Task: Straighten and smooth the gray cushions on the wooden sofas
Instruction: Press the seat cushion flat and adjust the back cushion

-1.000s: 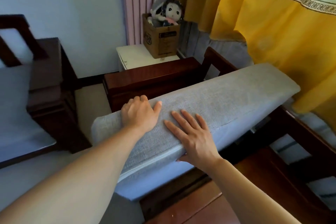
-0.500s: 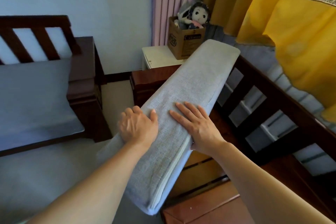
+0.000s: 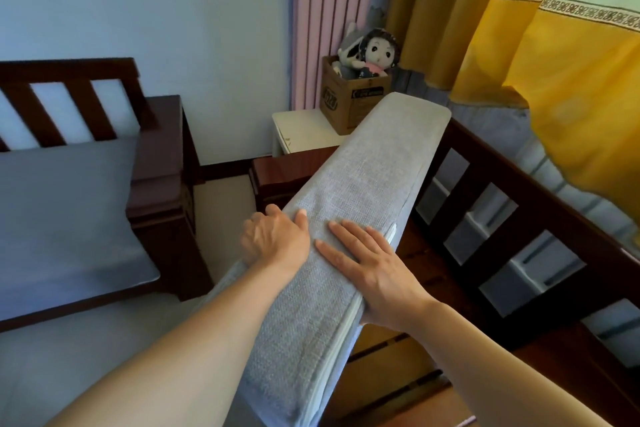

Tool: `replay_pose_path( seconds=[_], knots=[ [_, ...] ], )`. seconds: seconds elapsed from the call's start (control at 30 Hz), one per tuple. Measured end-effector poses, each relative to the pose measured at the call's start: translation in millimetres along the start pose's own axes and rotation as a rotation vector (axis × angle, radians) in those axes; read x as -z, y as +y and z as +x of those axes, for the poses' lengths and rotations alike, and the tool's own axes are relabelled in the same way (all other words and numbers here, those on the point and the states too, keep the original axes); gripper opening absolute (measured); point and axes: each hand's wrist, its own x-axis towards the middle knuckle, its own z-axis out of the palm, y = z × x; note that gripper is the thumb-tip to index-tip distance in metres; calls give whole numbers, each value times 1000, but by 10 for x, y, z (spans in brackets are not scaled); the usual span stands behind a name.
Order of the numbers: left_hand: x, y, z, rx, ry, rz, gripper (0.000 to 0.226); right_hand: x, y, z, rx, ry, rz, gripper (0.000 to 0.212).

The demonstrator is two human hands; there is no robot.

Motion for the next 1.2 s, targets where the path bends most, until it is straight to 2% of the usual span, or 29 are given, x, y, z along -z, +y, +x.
replay_pose_path(
  seconds=[0.1,0.2,0.27,0.33,0.37,0.4,0.47,0.53,0.63,0.8,1.2],
  knots=[
    [35,66,293,-16,0,8,60,-43,20,224,-45,66,10,125],
    [61,108,597,-64,12,40,62,-93,7,472,-130,37,56,129],
    [67,83,780,-111,26,74,65,-86,-33,614,-164,24,96,123],
    [66,38,892,-149,10,74,66,23,-61,683,-192,-17,203,106],
    [64,21,924,-159,-1,62,65,101,-64,702,-237,-38,339,96],
    [65,14,948,-164,-13,51,65,168,-61,720,-318,-40,524,84],
    [58,12,980,-177,-39,53,64,221,-110,762,-544,67,825,60],
    [50,25,983,-194,-49,55,65,154,-227,836,-742,139,772,50],
    [58,11,954,-219,-63,57,63,32,-431,1010,-929,166,596,58],
    [120,-146,776,-249,-69,82,66,17,-631,1012,-1114,268,601,61],
    [-30,-88,-358,-147,47,77,70,7,-820,-60,-1054,340,712,75]
  ],
)
